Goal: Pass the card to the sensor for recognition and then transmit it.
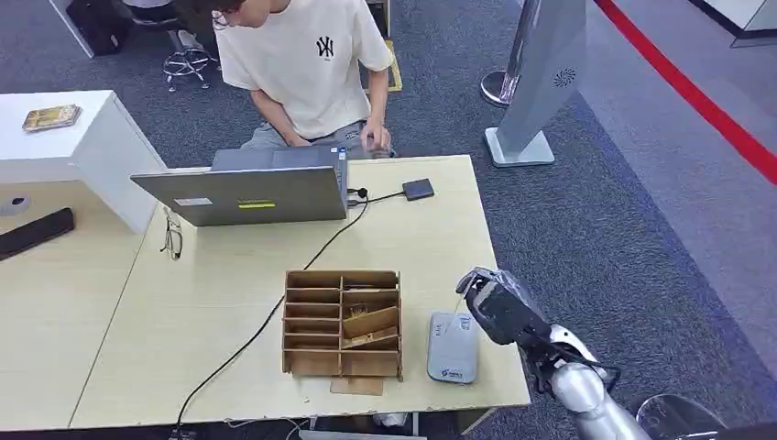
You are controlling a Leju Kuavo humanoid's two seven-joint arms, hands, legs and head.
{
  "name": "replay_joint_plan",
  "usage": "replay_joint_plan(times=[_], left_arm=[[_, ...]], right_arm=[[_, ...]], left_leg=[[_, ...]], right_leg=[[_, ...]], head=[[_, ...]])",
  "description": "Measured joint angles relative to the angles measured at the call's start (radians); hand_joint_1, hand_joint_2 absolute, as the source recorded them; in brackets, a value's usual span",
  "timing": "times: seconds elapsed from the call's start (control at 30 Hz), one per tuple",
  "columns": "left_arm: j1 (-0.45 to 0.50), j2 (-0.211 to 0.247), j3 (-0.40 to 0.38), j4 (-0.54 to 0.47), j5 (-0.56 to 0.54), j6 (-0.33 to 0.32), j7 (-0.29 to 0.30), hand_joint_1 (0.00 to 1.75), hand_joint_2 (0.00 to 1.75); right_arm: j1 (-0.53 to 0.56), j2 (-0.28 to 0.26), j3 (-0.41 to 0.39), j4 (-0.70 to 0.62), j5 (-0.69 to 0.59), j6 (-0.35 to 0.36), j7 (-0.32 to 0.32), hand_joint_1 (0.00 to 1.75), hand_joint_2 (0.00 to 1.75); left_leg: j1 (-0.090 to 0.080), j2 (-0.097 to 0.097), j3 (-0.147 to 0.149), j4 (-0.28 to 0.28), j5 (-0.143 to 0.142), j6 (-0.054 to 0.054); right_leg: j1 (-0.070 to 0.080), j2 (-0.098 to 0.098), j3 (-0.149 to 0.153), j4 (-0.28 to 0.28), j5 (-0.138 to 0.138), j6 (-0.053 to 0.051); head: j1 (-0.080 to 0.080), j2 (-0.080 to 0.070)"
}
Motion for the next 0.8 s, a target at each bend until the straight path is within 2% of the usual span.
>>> replay_joint_plan(times=[0.4, 0.8], left_arm=[[-0.005, 0.0, -0.009, 0.0, -0.006, -0.011, 0.003, 0.0, 1.75], [-0.02, 0.0, -0.024, 0.0, -0.021, -0.024, 0.016, 0.0, 1.75]], right_arm=[[-0.111, 0.0, 0.05, 0.005, -0.024, 0.021, -0.015, 1.75, 1.75], [-0.296, 0.002, 0.118, 0.07, -0.057, 0.06, 0.0, 1.75, 1.75]], left_leg=[[0.0, 0.0, 0.0, 0.0, 0.0, 0.0], [0.0, 0.0, 0.0, 0.0, 0.0, 0.0]], right_leg=[[0.0, 0.0, 0.0, 0.0, 0.0, 0.0], [0.0, 0.0, 0.0, 0.0, 0.001, 0.0]], head=[[0.0, 0.0], [0.0, 0.0]])
